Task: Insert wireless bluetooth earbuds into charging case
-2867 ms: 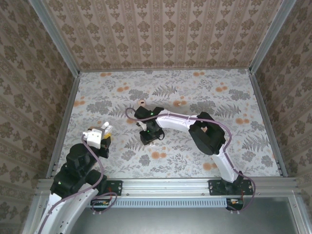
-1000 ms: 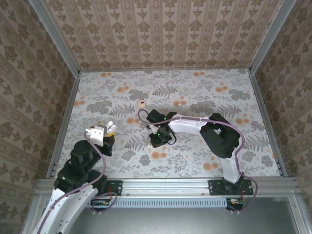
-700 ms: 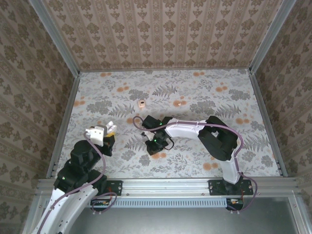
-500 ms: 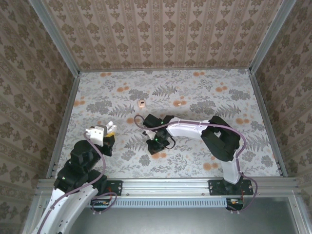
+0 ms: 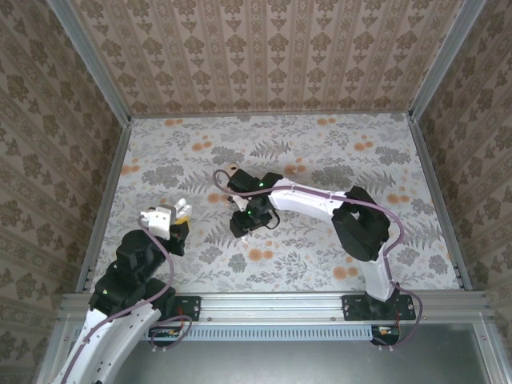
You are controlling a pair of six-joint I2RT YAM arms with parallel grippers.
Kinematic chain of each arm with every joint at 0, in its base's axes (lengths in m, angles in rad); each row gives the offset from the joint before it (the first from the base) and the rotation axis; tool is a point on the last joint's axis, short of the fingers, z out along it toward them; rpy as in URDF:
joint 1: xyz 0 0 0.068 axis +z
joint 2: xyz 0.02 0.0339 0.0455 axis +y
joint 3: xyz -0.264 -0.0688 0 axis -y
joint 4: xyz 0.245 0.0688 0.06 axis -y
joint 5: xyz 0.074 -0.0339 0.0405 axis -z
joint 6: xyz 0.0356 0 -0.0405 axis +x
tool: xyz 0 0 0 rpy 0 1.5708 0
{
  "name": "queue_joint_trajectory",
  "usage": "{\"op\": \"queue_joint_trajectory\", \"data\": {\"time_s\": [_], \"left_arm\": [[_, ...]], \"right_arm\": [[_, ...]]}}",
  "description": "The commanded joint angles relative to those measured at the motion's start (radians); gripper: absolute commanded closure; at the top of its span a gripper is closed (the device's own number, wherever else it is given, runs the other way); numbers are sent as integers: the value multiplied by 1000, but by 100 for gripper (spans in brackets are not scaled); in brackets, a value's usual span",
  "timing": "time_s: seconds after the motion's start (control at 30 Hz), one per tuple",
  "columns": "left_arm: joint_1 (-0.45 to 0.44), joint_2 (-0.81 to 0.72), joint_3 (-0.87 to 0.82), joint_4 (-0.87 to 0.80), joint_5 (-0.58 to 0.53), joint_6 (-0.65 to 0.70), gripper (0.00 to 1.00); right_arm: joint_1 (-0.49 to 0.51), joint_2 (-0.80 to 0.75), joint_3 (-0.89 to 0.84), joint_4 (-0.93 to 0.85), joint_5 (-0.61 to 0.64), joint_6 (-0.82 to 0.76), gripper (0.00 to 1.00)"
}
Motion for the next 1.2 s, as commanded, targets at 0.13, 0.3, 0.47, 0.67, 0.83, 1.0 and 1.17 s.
{"op": "queue_joint_trajectory", "data": {"time_s": [0.13, 0.3, 0.47, 0.67, 0.83, 1.0, 1.17], "left_arm": [[-1, 4, -5, 23, -7, -8, 100], [-1, 3, -9, 23, -10, -14, 100], [-1, 3, -9, 20, -12, -15, 100], [-1, 3, -13, 25, -11, -16, 100], [-1, 3, -17, 29, -4, -23, 100], [-1, 3, -17, 27, -5, -25, 100], [0, 8, -24, 41, 3, -32, 100]], "right_arm": [[14, 92, 102, -112, 49, -27, 46], [21, 130, 116, -120, 52, 2, 46], [27, 150, 128, -127, 63, 10, 46], [35, 180, 152, -136, 68, 12, 47], [41, 206, 163, -145, 66, 7, 51], [47, 214, 163, -169, 83, -1, 58], [50, 213, 163, -171, 88, 1, 68]]}}
